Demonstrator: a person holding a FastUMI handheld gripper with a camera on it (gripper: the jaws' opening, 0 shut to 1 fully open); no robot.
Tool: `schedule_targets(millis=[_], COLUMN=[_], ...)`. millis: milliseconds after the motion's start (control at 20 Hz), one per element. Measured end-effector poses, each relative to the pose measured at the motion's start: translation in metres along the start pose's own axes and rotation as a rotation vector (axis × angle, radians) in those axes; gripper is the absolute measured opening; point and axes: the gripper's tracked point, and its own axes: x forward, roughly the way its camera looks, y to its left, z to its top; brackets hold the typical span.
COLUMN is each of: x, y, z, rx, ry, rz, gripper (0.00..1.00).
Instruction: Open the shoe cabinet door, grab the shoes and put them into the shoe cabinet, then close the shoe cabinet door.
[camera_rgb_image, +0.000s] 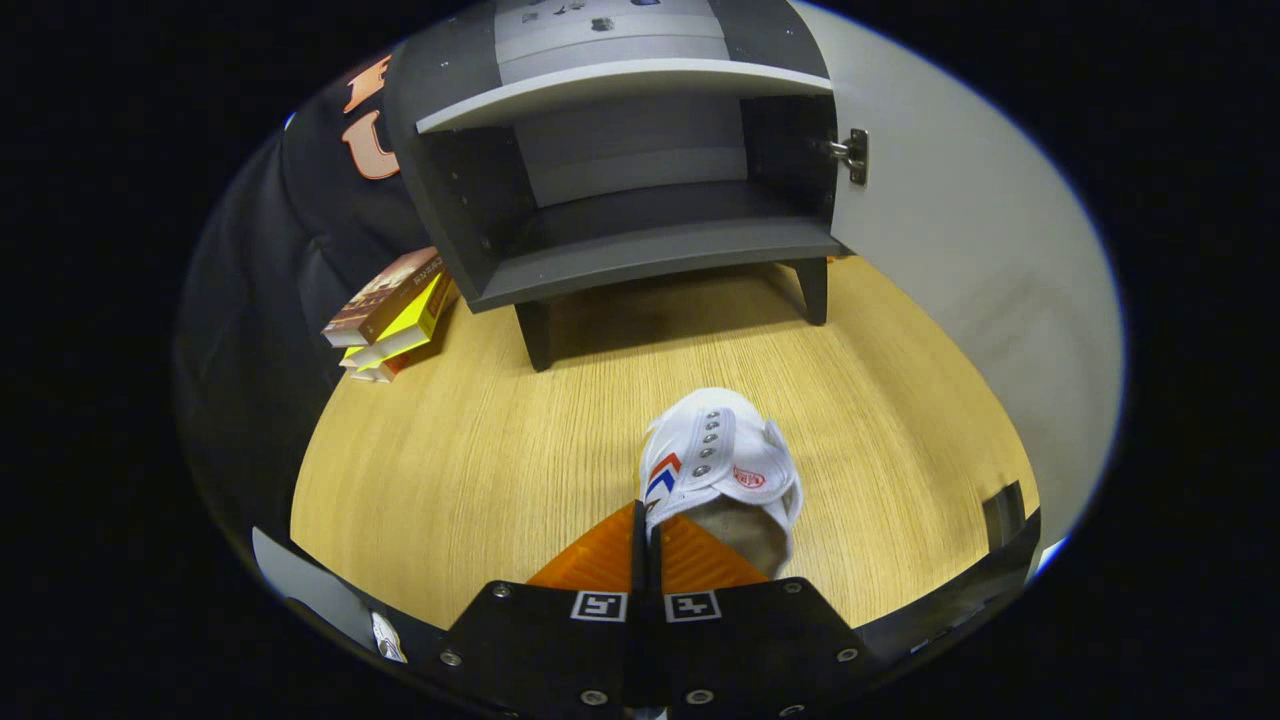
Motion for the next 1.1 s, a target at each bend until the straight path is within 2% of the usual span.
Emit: schedule_targets(millis=[700,1100], x=[-0.098,-0.130], y=[0.016,0.021], z=[0.122,0.202], rx=[-0.028,-0.063], ry=[-0.269,-0.410], rz=[0.007,-0.011], gripper=[0.00,0.00])
